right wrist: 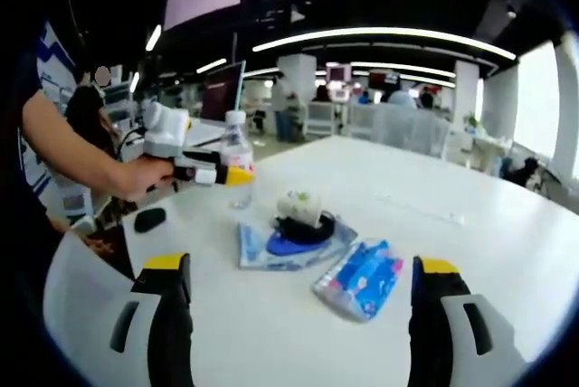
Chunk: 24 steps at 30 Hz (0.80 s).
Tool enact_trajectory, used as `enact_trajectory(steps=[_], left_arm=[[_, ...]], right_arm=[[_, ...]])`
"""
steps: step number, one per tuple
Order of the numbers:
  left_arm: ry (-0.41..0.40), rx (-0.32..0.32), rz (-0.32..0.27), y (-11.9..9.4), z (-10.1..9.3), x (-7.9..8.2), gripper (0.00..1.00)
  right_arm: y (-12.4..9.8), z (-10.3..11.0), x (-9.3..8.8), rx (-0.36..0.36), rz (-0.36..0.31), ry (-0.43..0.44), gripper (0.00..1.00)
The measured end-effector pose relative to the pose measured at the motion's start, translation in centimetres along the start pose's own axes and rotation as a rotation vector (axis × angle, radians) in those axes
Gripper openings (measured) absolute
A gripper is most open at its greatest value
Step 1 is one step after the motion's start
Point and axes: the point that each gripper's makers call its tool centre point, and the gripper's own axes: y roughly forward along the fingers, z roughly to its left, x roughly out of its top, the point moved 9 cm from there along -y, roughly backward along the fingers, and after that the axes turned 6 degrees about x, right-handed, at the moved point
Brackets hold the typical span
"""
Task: Arrange the tabletop items into an orderly group along one side of the table until the central work area is clear of visible clutter.
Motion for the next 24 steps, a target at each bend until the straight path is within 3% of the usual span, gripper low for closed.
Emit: enact_trajectory(steps=[24], left_arm=[[-0.100,0.148,0.029,3.0,2.8,-0.7,0.39]], right_arm=[[-0.3,0.8,-1.2,-0.015,0.011,0.046,1.00]])
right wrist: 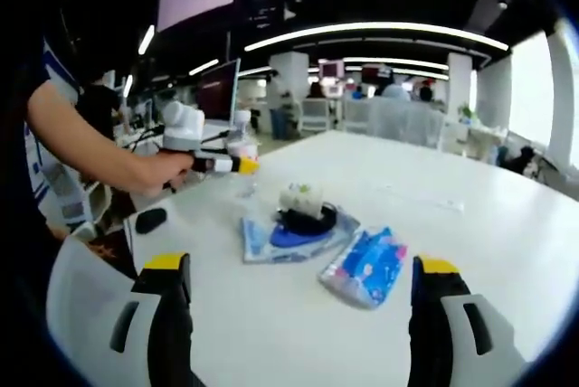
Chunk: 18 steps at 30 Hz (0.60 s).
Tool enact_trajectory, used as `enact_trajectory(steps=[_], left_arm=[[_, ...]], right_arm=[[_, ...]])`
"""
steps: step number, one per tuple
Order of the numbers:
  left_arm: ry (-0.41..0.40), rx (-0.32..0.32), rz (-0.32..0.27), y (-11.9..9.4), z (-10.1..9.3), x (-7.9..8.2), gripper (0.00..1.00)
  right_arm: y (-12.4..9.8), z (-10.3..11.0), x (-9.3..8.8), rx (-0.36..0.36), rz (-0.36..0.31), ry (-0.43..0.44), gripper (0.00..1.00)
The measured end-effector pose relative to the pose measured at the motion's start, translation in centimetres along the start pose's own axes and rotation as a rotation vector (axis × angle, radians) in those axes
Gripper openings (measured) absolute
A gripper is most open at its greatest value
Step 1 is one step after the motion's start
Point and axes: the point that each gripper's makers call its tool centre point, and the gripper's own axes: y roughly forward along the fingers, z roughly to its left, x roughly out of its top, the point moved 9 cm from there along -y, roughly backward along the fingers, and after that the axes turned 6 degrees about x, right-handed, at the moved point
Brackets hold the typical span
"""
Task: Arrange the tabletop items into an orderly group along one side of the table until the central work area is clear of visible clutter.
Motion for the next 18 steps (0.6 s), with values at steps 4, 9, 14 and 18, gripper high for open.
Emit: enact_trajectory(steps=[4,9,14,18], left_arm=[[-0.033,0.040,0.006,0.8,0.7,-0.1,0.39],[-0.040,0.073,0.018,1.6,1.2,-0.5,0.39],[-0.039,0.083,0.025,2.2,1.5,-0.8,0.40],[-0.037,0.089,0.028,2.3,1.7,-1.0,0.40]], right_arm=[[0.1,-0.2,-0.1,-0.004,0.003,0.009,1.00],[0.3,-0.3,-0.3,-0.003,0.007,0.018,1.00],[0.5,-0.3,-0.7,0.001,0.016,0.025,1.00],[0.6,-0.3,-1.1,0.000,0.026,0.035,1.00]])
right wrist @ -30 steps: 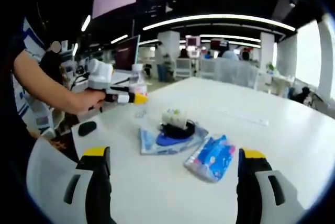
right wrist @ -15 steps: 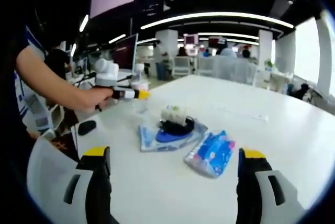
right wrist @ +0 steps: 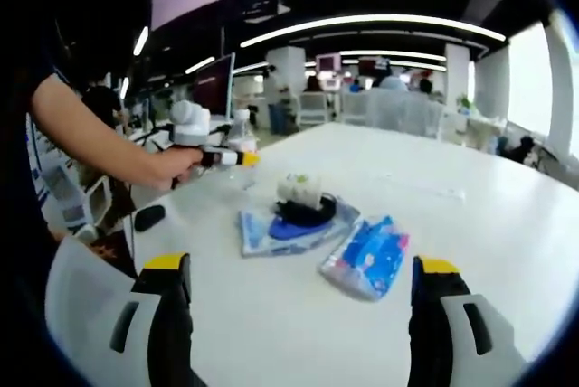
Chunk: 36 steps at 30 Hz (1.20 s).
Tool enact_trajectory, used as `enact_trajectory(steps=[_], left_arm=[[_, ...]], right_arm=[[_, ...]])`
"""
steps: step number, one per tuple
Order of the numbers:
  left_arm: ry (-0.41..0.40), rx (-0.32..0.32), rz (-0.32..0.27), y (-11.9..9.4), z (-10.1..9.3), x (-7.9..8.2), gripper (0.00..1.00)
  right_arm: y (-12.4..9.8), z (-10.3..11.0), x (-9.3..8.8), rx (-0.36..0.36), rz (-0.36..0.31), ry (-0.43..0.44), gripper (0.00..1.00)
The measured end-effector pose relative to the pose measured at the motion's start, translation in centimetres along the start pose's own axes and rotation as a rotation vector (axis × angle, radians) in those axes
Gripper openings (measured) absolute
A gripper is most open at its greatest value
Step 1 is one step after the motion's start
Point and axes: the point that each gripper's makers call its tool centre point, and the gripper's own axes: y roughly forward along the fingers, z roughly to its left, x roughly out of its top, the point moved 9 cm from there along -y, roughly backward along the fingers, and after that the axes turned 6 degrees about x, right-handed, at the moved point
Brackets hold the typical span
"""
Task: Arrange the tabletop items into an orderly group along one side of the table until the central work area is clear of visible clutter.
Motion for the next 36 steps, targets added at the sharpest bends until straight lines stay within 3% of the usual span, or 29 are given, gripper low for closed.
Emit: enact_trajectory(steps=[20,21,30,36], left_arm=[[0.010,0.037,0.036,1.8,1.2,-2.0,0.40],[0.010,0.037,0.009,1.9,1.2,-1.9,0.40],[0.034,0.029,0.008,1.4,1.1,-2.4,0.40],[0.044,0.031,0.019,2.3,1.4,-2.1,0.40]], right_arm=[[-0.1,0.1,-0.8,-0.005,0.018,0.026,1.00],[-0.1,0.1,-0.9,-0.005,0.019,0.027,1.00],[-0.1,0.1,-1.3,-0.002,0.031,0.040,1.00],[-0.2,-0.3,-1.0,-0.014,0.031,0.032,1.00]])
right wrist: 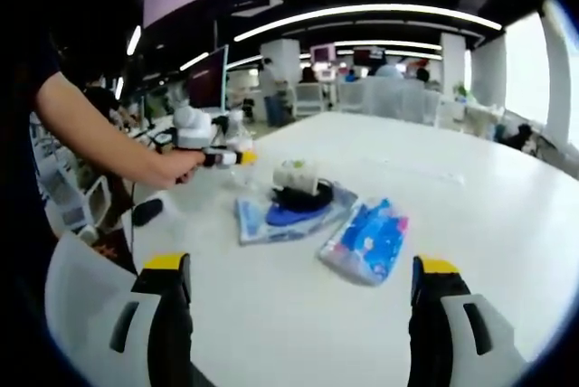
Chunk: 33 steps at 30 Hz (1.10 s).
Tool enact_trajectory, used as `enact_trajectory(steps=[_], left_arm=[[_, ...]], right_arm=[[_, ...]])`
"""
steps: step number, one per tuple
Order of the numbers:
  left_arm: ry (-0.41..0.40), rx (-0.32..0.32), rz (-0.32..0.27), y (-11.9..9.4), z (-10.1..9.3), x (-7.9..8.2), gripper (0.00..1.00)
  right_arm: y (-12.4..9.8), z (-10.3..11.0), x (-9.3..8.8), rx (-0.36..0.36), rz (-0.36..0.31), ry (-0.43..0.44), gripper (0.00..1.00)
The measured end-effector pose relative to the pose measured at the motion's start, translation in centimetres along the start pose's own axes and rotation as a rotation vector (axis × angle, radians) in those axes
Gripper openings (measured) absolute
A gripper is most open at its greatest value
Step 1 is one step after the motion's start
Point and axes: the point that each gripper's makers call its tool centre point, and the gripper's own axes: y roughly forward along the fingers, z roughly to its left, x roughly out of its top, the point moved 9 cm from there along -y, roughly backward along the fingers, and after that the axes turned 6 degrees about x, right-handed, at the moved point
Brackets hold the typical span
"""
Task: Arrange the tabletop items into an orderly group along one side of the table until the central work area is clear of visible clutter.
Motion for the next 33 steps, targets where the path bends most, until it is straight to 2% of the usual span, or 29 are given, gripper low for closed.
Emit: enact_trajectory(steps=[4,7,13,23,33], left_arm=[[-0.003,0.014,0.006,0.5,0.0,0.3,0.40],[0.021,0.009,0.002,1.0,0.1,0.4,0.40],[-0.008,0.004,0.017,1.9,0.5,0.7,0.40],[0.013,-0.005,0.037,3.4,0.8,1.3,0.40],[0.014,0.005,0.055,3.9,1.1,1.5,0.40]], right_arm=[[-0.1,-0.1,0.0,-0.005,0.006,-0.001,1.00],[-0.2,-0.2,0.0,-0.007,0.009,0.001,1.00],[-0.1,-0.1,0.0,-0.002,0.017,0.002,1.00],[0.0,-0.3,0.2,-0.003,0.022,-0.003,1.00],[-0.1,-0.2,-0.3,-0.001,0.036,0.001,1.00]])
